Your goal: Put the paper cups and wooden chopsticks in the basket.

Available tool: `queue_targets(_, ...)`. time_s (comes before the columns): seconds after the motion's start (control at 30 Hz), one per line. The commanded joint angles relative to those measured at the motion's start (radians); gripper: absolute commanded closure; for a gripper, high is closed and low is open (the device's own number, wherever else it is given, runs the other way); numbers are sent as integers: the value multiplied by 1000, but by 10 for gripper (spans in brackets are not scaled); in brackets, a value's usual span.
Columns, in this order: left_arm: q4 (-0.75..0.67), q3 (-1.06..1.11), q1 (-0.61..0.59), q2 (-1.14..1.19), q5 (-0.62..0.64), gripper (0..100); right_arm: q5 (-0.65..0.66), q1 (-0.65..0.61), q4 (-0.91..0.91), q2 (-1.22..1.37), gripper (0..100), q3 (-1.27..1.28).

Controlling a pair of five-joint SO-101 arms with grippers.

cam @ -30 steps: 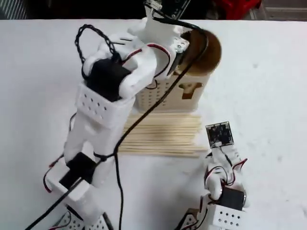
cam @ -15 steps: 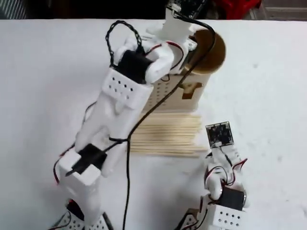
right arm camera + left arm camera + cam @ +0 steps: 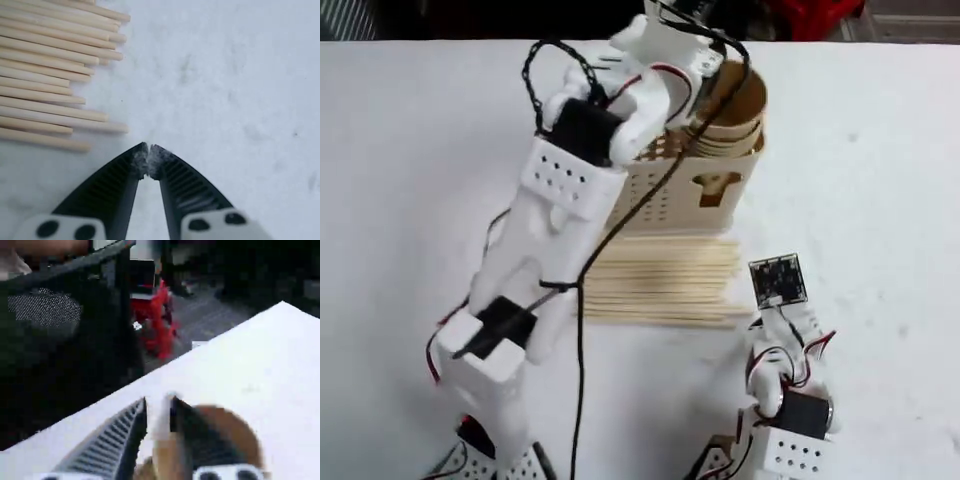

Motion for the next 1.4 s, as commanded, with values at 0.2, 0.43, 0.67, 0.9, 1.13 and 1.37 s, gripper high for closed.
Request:
queue_targets(0.2, 114, -5, -25, -10, 8, 905, 11, -8, -18, -4, 981, -5)
queue_targets(0.43, 195, 17, -27, 102, 6, 902, 11, -8, -18, -4, 981, -5)
queue_targets(0.67, 198, 15, 1, 206, 6, 902, 11, -8, -18, -4, 981, -5)
queue_targets(0.9, 272, -120, -10, 153, -72, 905, 11, -8, -19, -4, 981, -5)
queue_targets(1.13, 545, -476, -122, 31, -83, 905, 9, -5, -28, -4, 981, -5)
queue_targets(1.37, 718, -341, -478, -65, -57, 902, 11, 42, -62, -4, 981, -31)
